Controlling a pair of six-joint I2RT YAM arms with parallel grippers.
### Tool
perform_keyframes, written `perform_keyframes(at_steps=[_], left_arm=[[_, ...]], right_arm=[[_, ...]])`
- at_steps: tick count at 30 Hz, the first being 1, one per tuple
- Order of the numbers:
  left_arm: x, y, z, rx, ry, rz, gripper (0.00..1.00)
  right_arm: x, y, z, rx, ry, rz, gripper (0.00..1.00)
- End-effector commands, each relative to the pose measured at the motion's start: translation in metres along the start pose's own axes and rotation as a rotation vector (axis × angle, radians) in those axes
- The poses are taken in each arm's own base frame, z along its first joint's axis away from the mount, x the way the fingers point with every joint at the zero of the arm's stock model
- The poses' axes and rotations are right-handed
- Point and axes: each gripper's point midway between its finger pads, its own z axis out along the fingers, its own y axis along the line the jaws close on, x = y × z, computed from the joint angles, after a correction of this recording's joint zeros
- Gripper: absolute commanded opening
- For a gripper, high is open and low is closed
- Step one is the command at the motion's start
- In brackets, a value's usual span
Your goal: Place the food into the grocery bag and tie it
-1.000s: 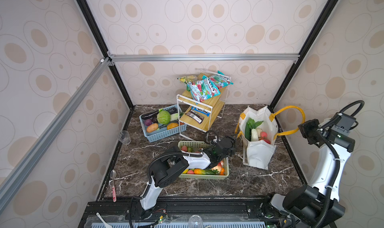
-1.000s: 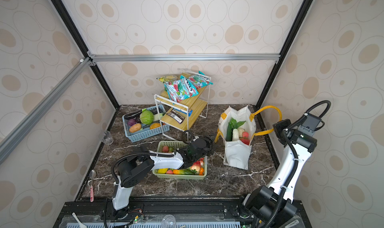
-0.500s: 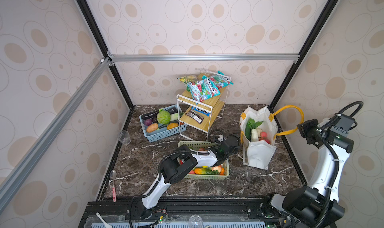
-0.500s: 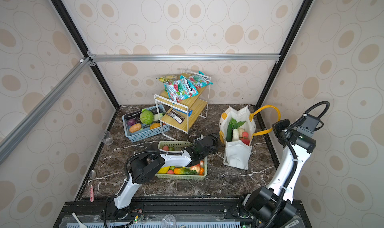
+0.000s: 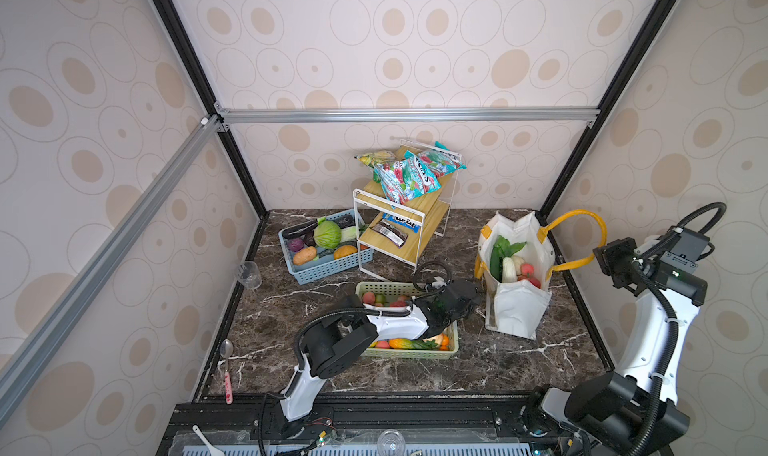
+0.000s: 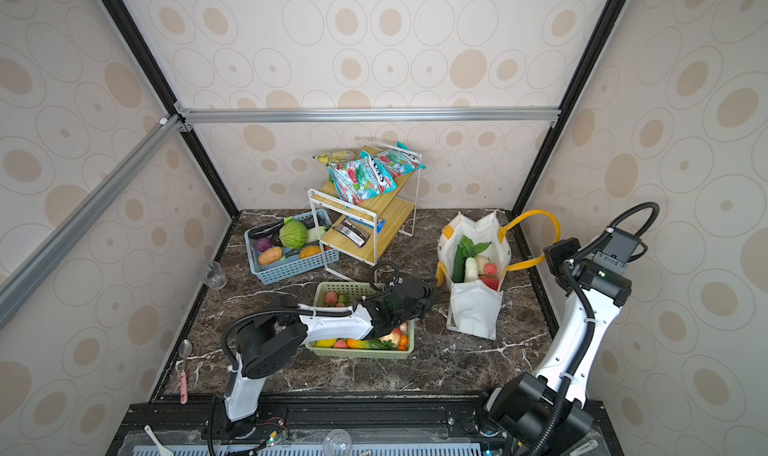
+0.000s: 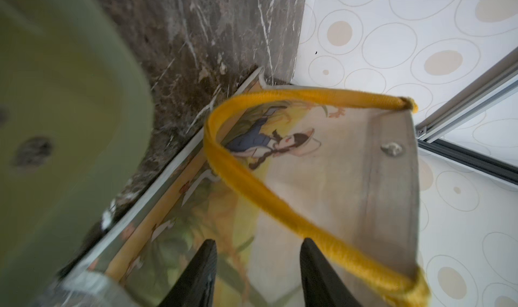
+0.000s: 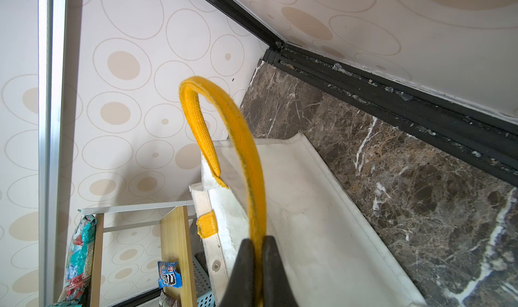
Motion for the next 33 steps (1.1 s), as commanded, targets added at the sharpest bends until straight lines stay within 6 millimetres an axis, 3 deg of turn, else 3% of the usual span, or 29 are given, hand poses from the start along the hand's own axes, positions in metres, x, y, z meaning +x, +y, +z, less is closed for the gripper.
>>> perform_keyframes(at_steps=[1,5,9,13,16,19,25,33], left_arm=[[0.003,-0.004,-0.015,-0.039,0.003,0.05,0.37],[0.006,-0.007,-0.012,-0.165,-0.019,0.417,0.32],[-0.018,0.003,-0.011,-0.32,-0.116,0.794,0.32],[-0.029,-0.008,-0.009,-0.36,-0.174,1.075,0.35],[-0.03,-0.008,-0.002,-0.339,-0.163,1.16,0.37],[-0.015,-0.008,0.009,-0.231,-0.102,1.225,0.4],[-0.017,-0.019,0.019,-0.193,-0.154,1.306,0.5],[-0.017,-0.012,0.043,-0.172,-0.173,1.352,0.5]], right_arm=[[0.003,0.008,-0.008,-0.016,-0.009,-0.009,0.07],[0.003,0.005,-0.01,0.002,-0.011,-0.017,0.07],[0.006,0.001,-0.008,0.009,-0.003,-0.017,0.07],[0.008,-0.001,-0.006,0.011,0.0,-0.013,0.07],[0.008,0.0,-0.007,0.003,0.0,-0.011,0.07],[0.008,0.002,-0.008,0.001,-0.003,-0.018,0.07],[0.006,0.008,-0.012,-0.013,-0.01,-0.03,0.08],[0.002,0.013,-0.014,-0.018,-0.014,-0.034,0.08]])
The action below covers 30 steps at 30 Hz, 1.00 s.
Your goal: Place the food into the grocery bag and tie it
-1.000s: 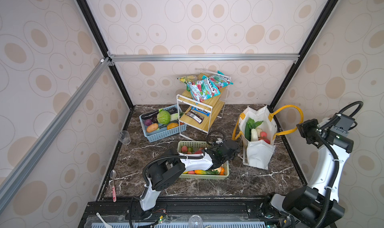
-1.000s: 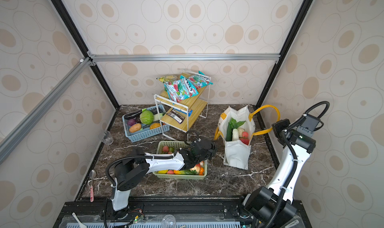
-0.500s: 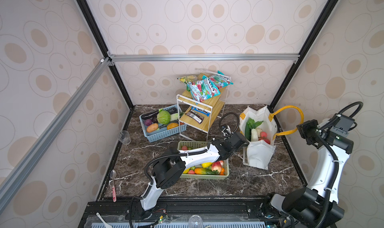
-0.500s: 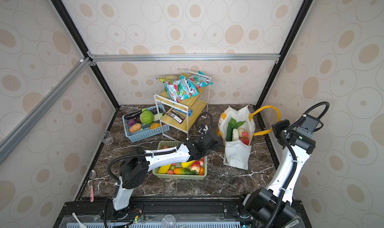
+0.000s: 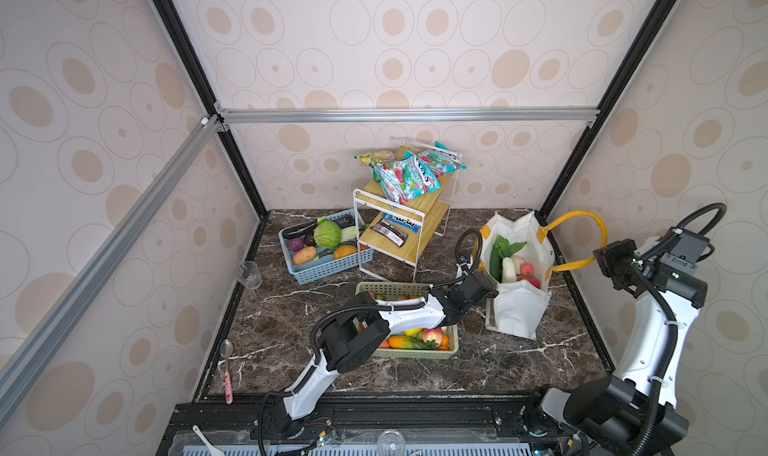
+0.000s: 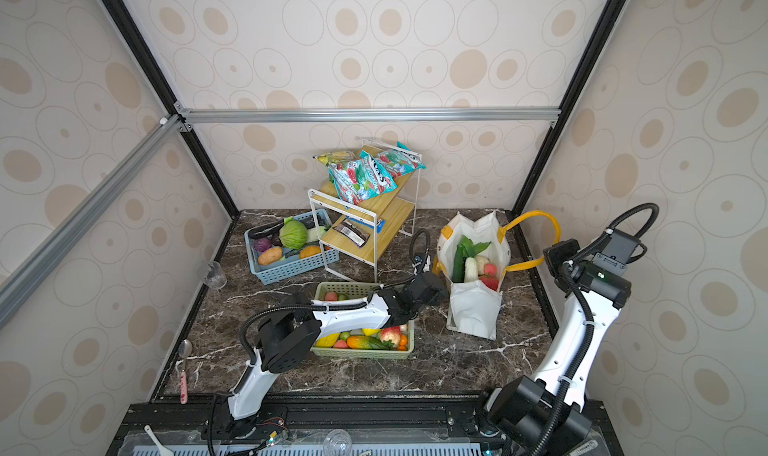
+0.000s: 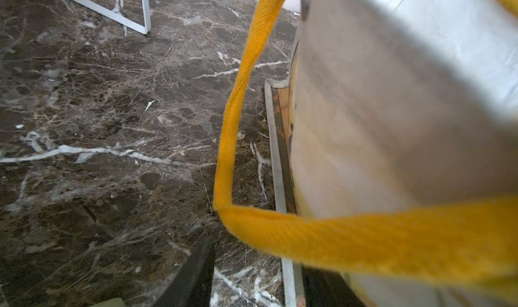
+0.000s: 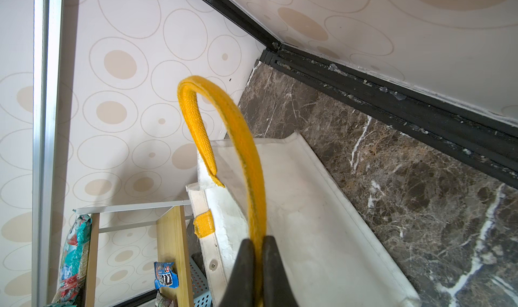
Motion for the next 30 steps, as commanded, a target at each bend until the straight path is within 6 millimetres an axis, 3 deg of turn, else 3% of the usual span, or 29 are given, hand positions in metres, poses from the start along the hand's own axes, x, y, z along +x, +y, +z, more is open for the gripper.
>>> perform_keyframes(at_steps=[1,7,14,23,30], left_arm=[[-0.02,-0.01,0.008,0.008,-0.084,0.044,0.49],[-0.039,-0.009,0.014,-0.06,-0.154,0.167,0.29],[-0.069,0.01,-0.004,-0.18,-0.232,0.237,0.2],[-0.105,0.037,-0.027,-0.313,-0.31,0.235,0.25],[-0.126,0.03,-0.032,-0.264,-0.352,0.267,0.38]], right_arm=[[-0.002,0.015,-0.011,-0.033,-0.01,-0.026,0.08],[-0.002,0.012,-0.009,-0.02,-0.01,-0.03,0.07],[-0.004,0.009,-0.007,-0.01,-0.018,-0.029,0.07],[-0.005,0.008,-0.008,-0.004,-0.027,-0.037,0.07],[-0.004,0.006,-0.007,0.001,-0.028,-0.042,0.07]])
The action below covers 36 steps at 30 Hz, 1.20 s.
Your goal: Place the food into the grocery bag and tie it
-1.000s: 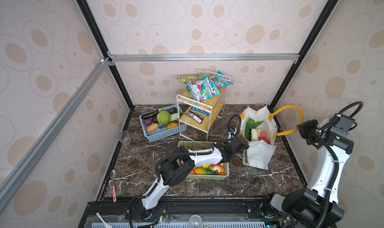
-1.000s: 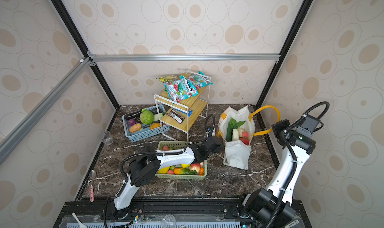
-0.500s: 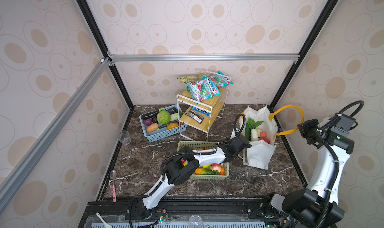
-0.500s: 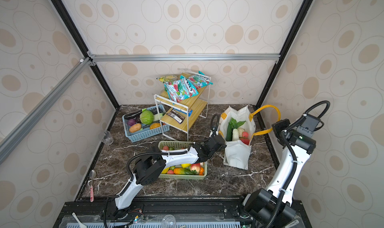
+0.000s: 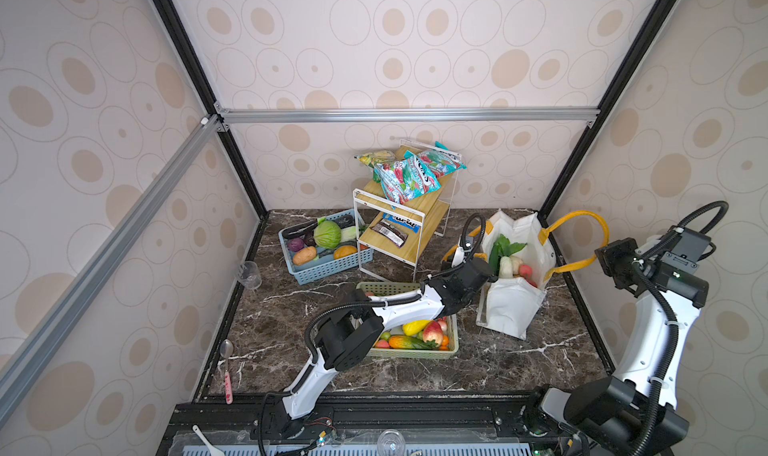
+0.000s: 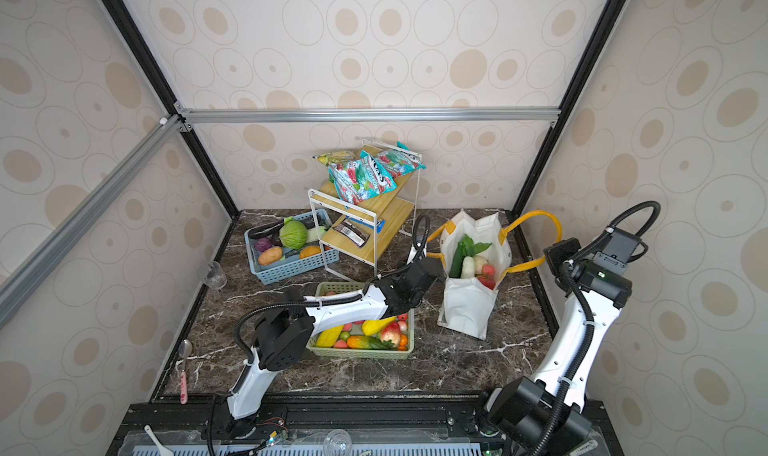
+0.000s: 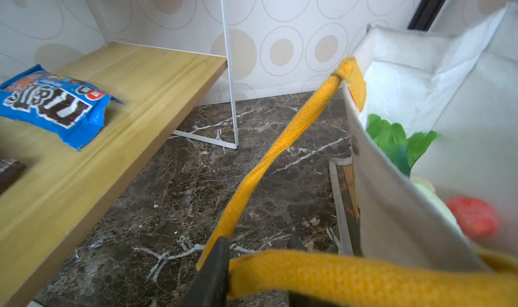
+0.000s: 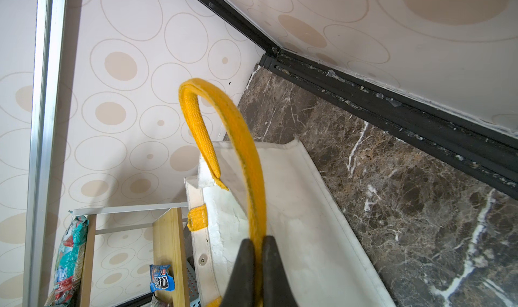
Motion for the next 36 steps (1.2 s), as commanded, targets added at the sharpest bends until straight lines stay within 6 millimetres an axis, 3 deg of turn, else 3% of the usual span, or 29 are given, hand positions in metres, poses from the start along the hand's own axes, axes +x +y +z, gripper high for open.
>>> perform_keyframes(at_steps=[1,4,10,21,24,27,31,36], left_arm=[[-0.033,0.008,0.0,0.005,-0.071,-0.015,0.41],[-0.034,0.008,0.008,0.044,-0.065,-0.027,0.54],[-0.043,0.022,0.01,0.0,-0.069,-0.081,0.72],[-0.071,0.029,-0.001,0.023,-0.116,-0.157,0.77],[-0.084,0.029,-0.009,0.045,-0.141,-0.168,0.77],[-0.095,0.021,-0.012,0.092,-0.16,-0.157,0.77],[-0.101,0.011,-0.015,0.146,-0.177,-0.14,0.79],[-0.109,0.001,-0.019,0.207,-0.207,-0.148,0.8]], right_arm=[[0.0,0.005,-0.004,-0.008,-0.008,-0.022,0.07],[0.0,0.005,-0.004,-0.011,-0.004,-0.025,0.07],[0.0,0.001,-0.001,0.002,0.0,-0.025,0.07],[0.001,0.004,-0.001,-0.015,0.005,-0.062,0.07],[0.002,0.022,-0.005,-0.093,0.007,-0.094,0.08],[0.009,0.055,-0.011,-0.225,0.02,-0.15,0.09],[0.032,0.101,-0.022,-0.362,0.071,-0.268,0.1],[0.058,0.131,-0.032,-0.445,0.133,-0.35,0.1]])
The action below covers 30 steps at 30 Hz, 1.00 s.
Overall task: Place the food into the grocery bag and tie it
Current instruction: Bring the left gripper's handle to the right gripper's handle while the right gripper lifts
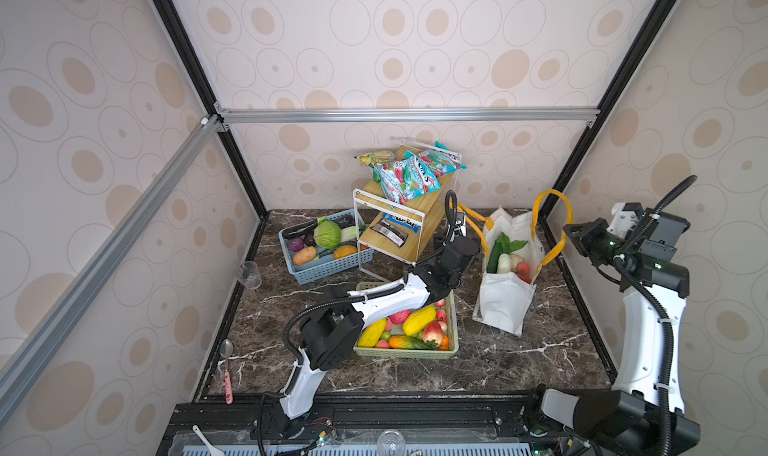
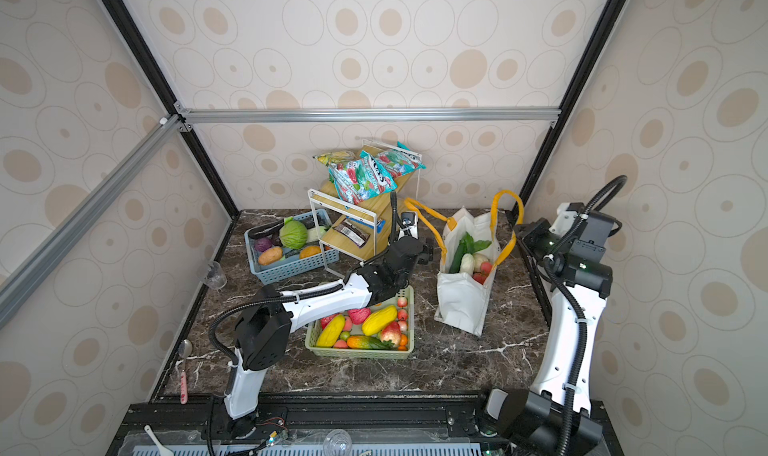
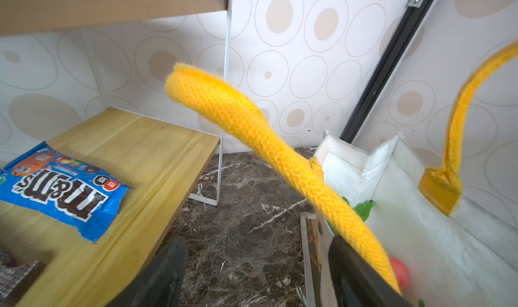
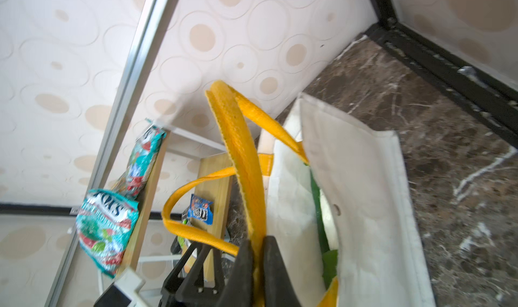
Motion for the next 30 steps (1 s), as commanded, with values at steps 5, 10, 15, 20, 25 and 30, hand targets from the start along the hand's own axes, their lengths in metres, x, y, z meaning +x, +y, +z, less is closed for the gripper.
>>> perform_keyframes(at_steps=[5,10,15,20,25,30], left_arm=[[-0.047,-0.024,-0.014,0.133,-0.135,-0.022,0.82],[-0.046,-0.044,-0.013,0.23,-0.119,0.007,0.82],[-0.03,-0.067,-0.012,0.367,-0.081,0.069,0.83],[-0.021,-0.057,0.016,0.358,-0.029,0.043,0.83],[-0.035,-0.05,0.013,0.375,-0.075,-0.008,0.79],[-0.063,-0.04,-0.002,0.362,-0.152,-0.069,0.79]], right_arm=[[0.01,0.041,-0.01,-0.123,0.018,-0.101,0.1],[0.021,0.028,-0.005,-0.086,0.05,-0.099,0.1],[0.032,0.023,0.0,-0.094,0.086,-0.101,0.1],[0.036,0.018,0.001,-0.076,0.098,-0.107,0.1],[0.038,0.009,0.003,-0.036,0.105,-0.115,0.1],[0.041,-0.009,0.009,0.033,0.126,-0.09,0.08]])
